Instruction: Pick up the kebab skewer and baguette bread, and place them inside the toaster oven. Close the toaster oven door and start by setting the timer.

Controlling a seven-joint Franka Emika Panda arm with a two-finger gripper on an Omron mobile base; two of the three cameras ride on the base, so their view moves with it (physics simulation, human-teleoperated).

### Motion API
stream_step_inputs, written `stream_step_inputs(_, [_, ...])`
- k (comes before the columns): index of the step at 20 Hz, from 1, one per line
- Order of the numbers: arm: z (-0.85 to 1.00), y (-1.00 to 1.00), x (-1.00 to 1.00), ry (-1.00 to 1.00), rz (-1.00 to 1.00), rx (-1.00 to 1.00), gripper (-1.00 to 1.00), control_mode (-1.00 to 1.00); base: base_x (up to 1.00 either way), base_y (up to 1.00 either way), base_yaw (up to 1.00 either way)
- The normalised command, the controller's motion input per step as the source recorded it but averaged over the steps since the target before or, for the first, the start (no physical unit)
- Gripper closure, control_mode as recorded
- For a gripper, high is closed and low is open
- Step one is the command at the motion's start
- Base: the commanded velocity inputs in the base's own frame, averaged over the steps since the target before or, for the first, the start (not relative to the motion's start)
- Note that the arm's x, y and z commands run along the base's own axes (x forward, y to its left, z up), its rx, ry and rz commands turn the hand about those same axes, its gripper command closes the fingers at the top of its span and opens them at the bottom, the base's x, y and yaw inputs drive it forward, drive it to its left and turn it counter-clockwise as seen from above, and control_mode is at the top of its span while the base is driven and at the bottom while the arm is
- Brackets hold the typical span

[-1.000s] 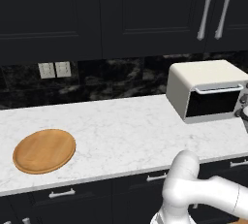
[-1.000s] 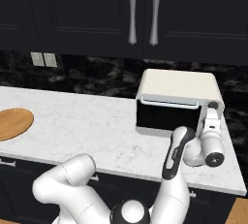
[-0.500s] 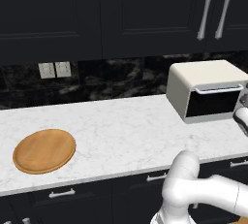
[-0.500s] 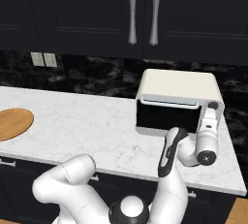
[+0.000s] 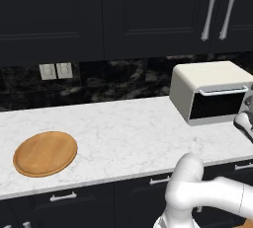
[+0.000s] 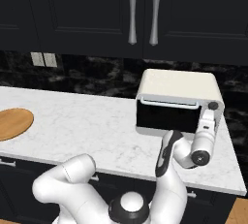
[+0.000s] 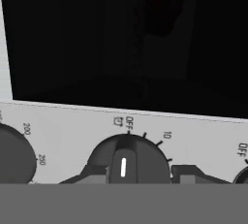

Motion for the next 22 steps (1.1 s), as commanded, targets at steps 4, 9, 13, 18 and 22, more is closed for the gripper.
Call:
stream_step_inputs(4, [0.02, 0.06, -0.19, 0.0, -0.06, 0.06, 1.0, -1.0, 0.0, 0.0, 0.0])
stream_step_inputs(9, [0.0, 0.1, -0.33, 0.0, -0.02, 0.1, 1.0, -1.0, 0.0, 0.0, 0.0])
stream_step_inputs(13, [0.06, 0.16, -0.03, 0.03, 0.0, 0.16, 1.0, -1.0, 0.0, 0.0, 0.0])
stream_step_inputs(18, [0.02, 0.15, -0.05, 0.04, 0.0, 0.19, 1.0, -1.0, 0.0, 0.0, 0.0])
stream_step_inputs(22, [0.0, 0.22, -0.17, 0.03, 0.0, 0.22, 1.0, -1.0, 0.0, 0.0, 0.0])
